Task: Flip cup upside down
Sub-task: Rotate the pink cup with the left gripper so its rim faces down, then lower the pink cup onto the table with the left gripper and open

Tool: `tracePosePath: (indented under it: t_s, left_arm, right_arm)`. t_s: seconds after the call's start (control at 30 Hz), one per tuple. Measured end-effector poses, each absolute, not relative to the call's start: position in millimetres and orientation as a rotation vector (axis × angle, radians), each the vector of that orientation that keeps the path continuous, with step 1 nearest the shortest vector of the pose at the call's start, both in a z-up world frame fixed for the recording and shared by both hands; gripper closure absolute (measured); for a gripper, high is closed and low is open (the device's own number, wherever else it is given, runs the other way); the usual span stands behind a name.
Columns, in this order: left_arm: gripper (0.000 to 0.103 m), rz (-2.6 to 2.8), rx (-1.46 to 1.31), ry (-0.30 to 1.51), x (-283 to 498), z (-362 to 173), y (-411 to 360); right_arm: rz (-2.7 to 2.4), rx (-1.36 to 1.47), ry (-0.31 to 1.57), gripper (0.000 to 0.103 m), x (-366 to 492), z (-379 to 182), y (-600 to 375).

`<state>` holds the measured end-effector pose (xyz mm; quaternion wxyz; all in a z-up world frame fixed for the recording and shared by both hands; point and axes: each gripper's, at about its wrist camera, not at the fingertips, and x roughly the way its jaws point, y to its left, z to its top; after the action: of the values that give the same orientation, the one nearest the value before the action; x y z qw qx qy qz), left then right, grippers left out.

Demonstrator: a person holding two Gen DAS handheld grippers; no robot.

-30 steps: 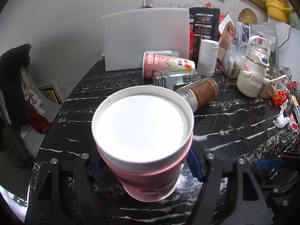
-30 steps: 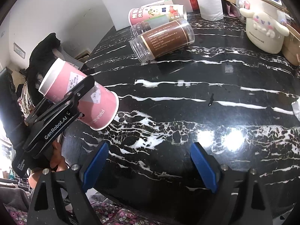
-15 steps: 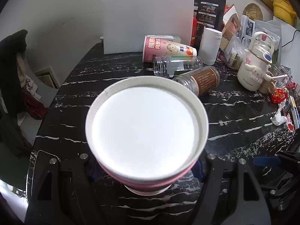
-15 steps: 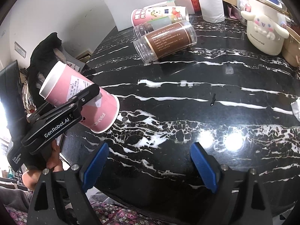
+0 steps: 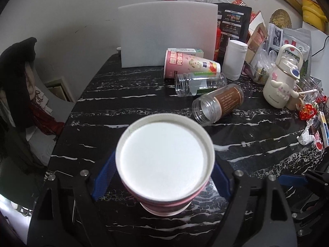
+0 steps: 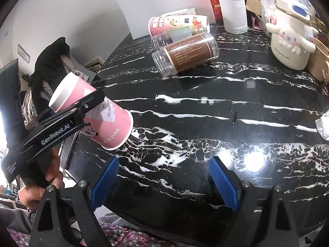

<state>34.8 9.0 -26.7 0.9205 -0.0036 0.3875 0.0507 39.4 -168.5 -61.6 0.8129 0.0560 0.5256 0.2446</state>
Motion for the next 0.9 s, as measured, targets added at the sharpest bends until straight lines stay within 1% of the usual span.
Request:
tracePosePath:
  t_s: [0.3,0.4,0.77,0.9]
  left_arm:
    - [0.019,0.094,0.026,0.782,20,11,9]
    - [0.015,0.089,0.014,0.788,13,25,12]
    - [0.013,0.115,0.017,0.8,-15,62,25]
    - [0.009,0.113,0.029,0.805,-25,70,32]
  right_arm:
    - [0.504,0.042,1.054,0.013,34,-31,-159]
    - [0.498,0.008,1.03,0.013,33,-20,-155]
    - [0.478,-0.073,0.951,0.013,27,22,-135]
    - [0.478,-0.097,0.921,0.013,22,35,-126]
